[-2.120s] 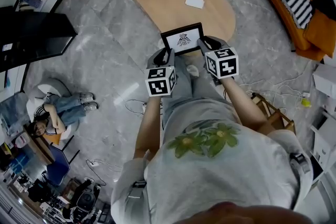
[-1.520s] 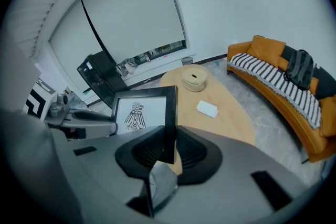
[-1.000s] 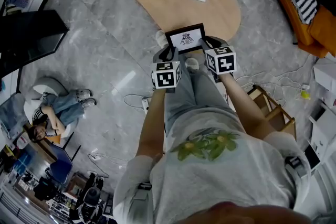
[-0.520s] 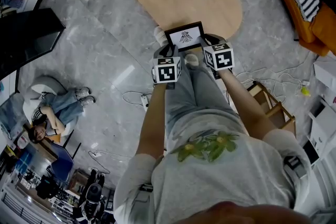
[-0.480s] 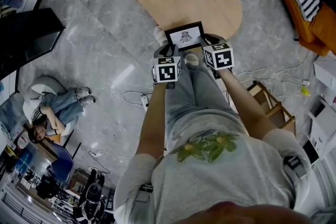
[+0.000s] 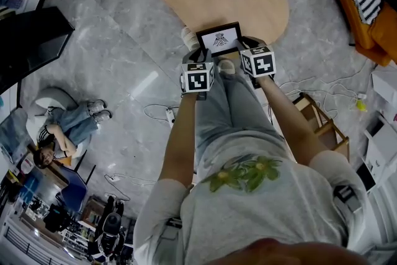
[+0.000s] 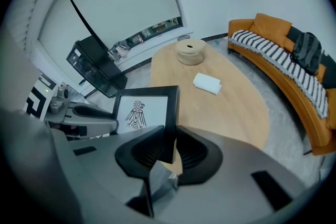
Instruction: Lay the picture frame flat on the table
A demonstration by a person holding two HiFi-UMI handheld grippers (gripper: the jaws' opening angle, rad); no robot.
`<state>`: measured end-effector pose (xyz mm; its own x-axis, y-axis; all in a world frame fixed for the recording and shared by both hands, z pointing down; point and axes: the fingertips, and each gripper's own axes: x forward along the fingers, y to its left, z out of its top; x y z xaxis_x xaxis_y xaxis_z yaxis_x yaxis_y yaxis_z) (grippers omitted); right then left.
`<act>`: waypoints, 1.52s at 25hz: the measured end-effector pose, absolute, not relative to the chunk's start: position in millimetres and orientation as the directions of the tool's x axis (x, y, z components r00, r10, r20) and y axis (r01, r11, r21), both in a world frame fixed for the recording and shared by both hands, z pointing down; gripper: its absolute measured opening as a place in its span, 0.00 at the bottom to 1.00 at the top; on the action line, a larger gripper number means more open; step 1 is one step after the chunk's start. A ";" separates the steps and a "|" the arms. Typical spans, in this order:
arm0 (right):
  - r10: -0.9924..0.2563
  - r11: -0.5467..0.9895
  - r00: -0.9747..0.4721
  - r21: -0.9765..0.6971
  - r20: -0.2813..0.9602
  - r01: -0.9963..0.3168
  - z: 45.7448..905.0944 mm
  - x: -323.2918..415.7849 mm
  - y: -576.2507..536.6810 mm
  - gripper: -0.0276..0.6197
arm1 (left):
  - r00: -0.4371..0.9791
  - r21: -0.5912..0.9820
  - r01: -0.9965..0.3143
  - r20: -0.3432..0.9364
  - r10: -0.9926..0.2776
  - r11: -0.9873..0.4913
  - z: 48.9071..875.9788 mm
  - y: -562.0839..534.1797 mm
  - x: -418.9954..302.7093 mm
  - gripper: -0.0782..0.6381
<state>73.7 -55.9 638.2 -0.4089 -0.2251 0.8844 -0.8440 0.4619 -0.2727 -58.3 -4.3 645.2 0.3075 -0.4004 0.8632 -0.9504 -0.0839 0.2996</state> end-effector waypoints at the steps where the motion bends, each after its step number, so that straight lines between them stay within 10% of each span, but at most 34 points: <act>1: -0.221 0.458 -0.409 -0.276 0.885 -0.845 640.7 74.1 -55.6 0.16 | 0.307 0.298 -0.951 0.865 -0.397 -0.084 647.2 -4.4 -58.1 0.27; 38: -0.150 0.430 -0.386 -0.292 0.910 -0.854 738.9 68.6 -48.7 0.17 | 0.356 0.352 -0.933 0.888 -0.290 -0.066 746.0 -1.1 -64.4 0.27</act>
